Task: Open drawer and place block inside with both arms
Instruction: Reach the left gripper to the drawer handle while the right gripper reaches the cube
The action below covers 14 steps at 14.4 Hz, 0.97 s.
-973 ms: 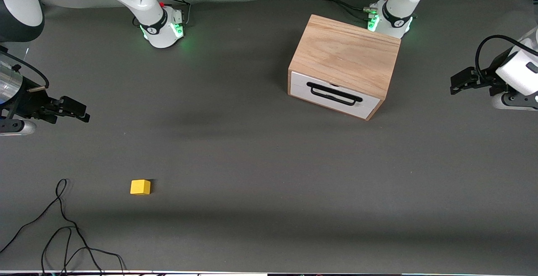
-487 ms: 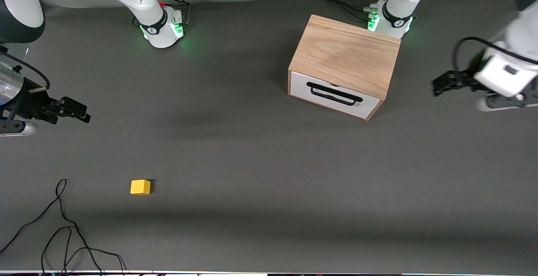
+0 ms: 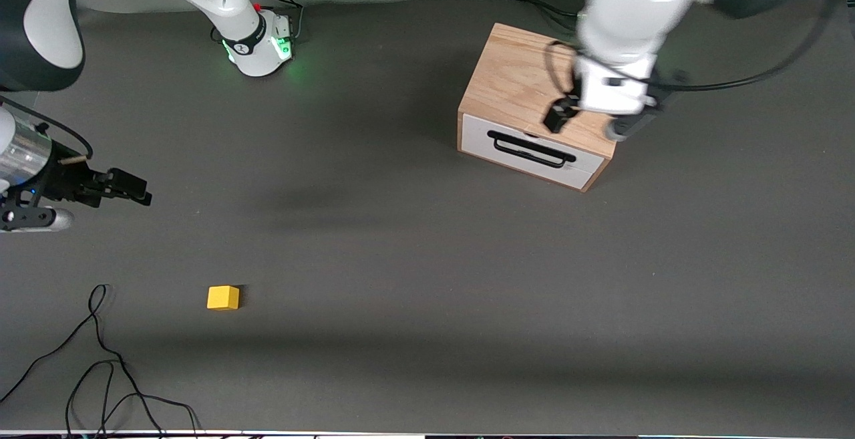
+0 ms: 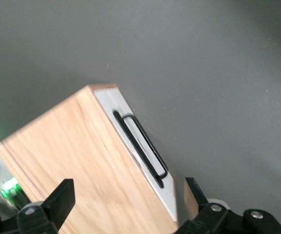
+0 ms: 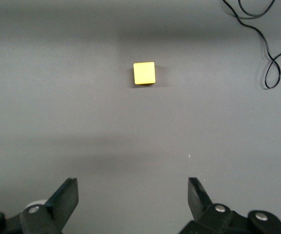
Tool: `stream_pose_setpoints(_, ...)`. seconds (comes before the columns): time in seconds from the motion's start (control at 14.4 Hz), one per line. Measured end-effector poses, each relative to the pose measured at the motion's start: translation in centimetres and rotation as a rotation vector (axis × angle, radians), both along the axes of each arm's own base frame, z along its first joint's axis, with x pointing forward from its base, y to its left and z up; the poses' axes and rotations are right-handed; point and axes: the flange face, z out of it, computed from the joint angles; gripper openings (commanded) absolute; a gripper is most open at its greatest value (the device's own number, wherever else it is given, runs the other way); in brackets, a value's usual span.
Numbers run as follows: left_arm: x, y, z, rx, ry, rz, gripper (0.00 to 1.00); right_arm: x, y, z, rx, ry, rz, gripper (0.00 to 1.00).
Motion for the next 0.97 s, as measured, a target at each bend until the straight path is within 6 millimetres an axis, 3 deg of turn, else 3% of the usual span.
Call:
stream_pose_setpoints(0.14, -0.9, -3.6, -2.7, 0.060, -0.008, 0.140, 1.00, 0.9, -0.2, -0.6, -0.004, -0.001, -0.003, 1.00)
stream_pose_setpoints(0.28, -0.5, -5.0, -4.8, 0.088, 0.005, 0.233, 1.00, 1.8, -0.3, -0.6, -0.008, -0.009, -0.005, 1.00)
stream_pose_setpoints(0.7, 2.8, -2.4, -6.7, 0.091, 0.037, 0.338, 1.00, 3.2, -0.3, -1.8, -0.016, 0.000, 0.041, 1.00)
stream_pose_setpoints(0.97, 4.8, -1.0, -12.1, 0.062, 0.085, 0.385, 1.00, 4.7, -0.4, -5.2, -0.022, 0.045, 0.053, 1.00)
